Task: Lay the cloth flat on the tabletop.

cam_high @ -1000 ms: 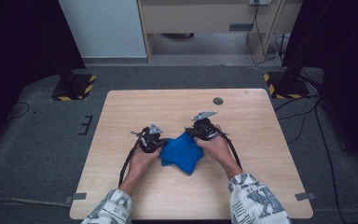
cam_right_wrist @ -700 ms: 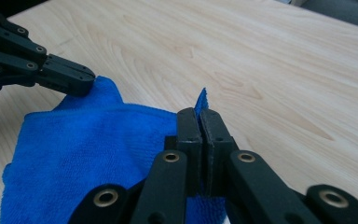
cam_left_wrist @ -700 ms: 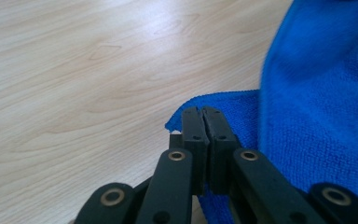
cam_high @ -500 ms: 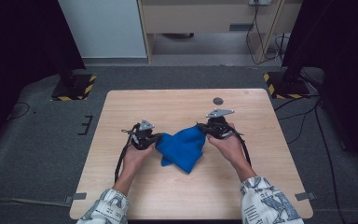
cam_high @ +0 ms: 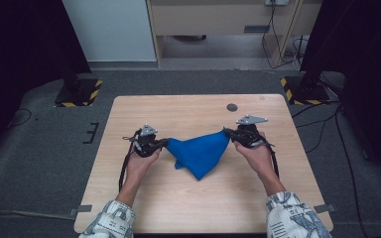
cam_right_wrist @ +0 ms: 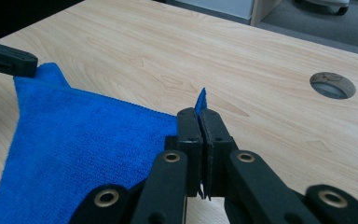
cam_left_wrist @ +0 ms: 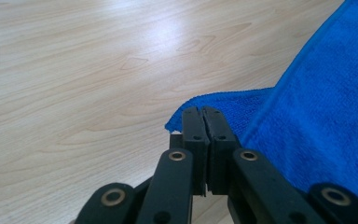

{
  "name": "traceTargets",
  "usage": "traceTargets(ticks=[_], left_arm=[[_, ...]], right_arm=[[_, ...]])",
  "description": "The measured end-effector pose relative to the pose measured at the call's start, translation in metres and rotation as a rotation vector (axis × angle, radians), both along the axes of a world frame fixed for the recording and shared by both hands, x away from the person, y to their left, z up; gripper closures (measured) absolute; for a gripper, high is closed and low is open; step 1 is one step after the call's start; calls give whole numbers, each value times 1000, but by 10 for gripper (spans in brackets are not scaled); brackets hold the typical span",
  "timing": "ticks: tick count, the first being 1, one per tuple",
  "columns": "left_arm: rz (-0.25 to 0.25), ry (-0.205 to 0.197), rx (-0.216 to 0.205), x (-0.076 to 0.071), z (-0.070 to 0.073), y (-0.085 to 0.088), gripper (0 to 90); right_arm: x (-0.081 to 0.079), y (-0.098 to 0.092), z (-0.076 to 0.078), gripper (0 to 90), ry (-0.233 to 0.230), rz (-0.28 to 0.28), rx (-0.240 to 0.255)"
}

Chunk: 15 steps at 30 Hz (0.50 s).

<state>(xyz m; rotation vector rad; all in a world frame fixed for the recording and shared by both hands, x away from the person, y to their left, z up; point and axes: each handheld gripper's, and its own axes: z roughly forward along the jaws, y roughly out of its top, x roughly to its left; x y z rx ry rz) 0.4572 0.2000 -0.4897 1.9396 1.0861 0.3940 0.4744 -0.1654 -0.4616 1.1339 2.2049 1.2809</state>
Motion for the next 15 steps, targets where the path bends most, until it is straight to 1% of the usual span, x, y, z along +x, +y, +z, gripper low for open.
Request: traceTargets(ticks=[4,10,11,12,15], left_arm=[[15,-1,-18,0,3,4,886],[22,-3,-24,-1,6,4,886],[20,-3,-23,-1,7,5,886],[21,-4,-30,-1,7,5,886],[24,-6,-34,-1,9,6,886]], right_arm=[[0,-3,2,883,-9,-2,-7],[1,-3,4,884,-15,-8,-3],[1,-4,4,884,-19,-7,-8],[1,-4,4,884,-18,-9,-8],[1,-6,4,885,-18,-12,-8]])
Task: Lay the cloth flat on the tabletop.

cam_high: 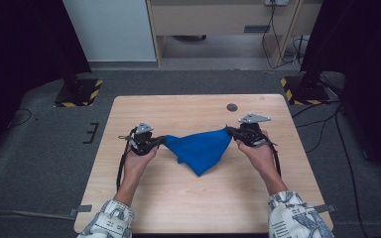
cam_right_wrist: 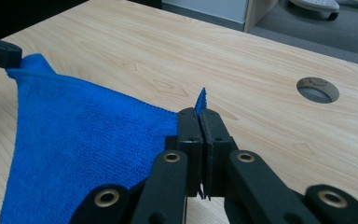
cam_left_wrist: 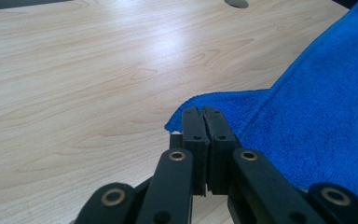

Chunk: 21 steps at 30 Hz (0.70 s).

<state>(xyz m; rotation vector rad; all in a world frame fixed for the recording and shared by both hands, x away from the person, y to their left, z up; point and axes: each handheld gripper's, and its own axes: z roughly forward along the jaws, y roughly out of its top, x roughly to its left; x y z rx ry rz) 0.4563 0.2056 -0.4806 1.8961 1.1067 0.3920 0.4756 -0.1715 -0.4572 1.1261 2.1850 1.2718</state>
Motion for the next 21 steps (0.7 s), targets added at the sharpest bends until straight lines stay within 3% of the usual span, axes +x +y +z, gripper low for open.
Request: traceTargets(ticks=[11,21], left_arm=[[-19,-27,29,-4,12,-6,887],[-7,-39,6,-9,32,-2,886]], right_arm=[[-6,-9,8,885,-30,-7,18],[-17,-6,31,884,-84,4,44]])
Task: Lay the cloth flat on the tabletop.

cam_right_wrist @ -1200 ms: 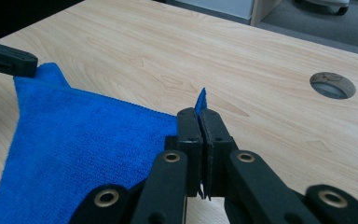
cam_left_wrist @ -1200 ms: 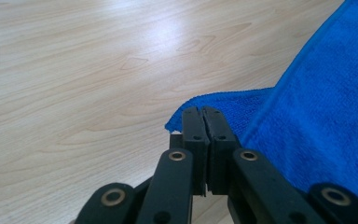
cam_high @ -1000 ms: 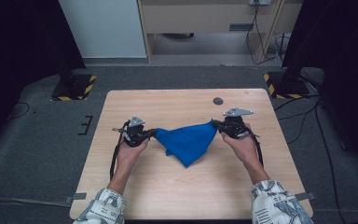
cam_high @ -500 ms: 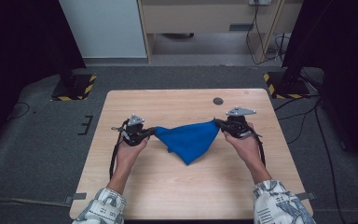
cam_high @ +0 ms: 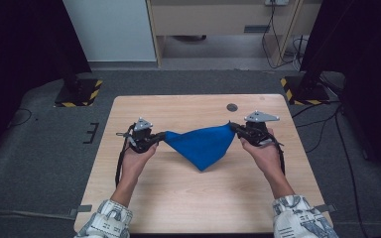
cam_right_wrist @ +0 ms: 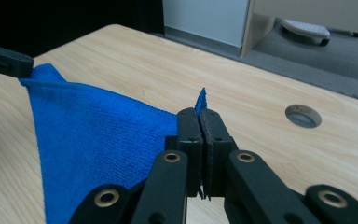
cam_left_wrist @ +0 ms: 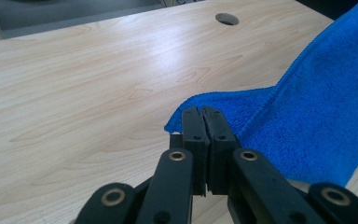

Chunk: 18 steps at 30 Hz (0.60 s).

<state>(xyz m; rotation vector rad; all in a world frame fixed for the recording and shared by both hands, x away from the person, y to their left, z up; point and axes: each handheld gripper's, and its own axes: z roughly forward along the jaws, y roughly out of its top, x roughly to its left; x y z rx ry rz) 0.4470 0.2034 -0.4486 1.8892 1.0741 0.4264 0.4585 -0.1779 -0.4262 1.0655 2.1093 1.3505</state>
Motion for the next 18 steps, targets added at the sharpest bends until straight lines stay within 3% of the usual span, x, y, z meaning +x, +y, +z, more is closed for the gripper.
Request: traceTargets(ticks=[8,18], left_arm=[[9,-36,-20,-4,20,4,887],[19,-59,-10,-6,40,6,887]], right_arm=[[-3,5,15,884,-21,14,3],[-4,7,25,884,-37,20,5]])
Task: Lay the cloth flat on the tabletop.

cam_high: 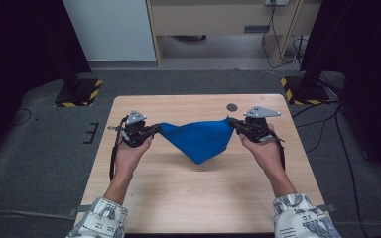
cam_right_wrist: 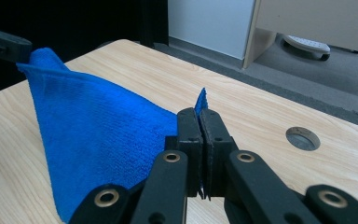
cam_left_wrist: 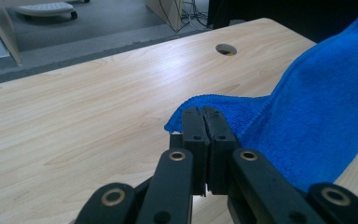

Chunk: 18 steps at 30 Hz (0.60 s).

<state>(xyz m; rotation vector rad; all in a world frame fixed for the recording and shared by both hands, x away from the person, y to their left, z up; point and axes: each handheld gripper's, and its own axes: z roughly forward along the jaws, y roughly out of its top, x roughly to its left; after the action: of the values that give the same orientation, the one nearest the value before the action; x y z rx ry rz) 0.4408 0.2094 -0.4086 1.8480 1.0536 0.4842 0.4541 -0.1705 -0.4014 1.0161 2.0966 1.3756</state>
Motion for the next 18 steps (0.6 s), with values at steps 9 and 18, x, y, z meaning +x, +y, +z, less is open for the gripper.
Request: traceTargets(ticks=[9,18], left_arm=[[8,7,0,0,2,2,886],[29,-9,-17,-3,12,5,886]], right_arm=[[-1,2,6,883,-11,6,0],[-3,8,18,884,-30,19,1]])
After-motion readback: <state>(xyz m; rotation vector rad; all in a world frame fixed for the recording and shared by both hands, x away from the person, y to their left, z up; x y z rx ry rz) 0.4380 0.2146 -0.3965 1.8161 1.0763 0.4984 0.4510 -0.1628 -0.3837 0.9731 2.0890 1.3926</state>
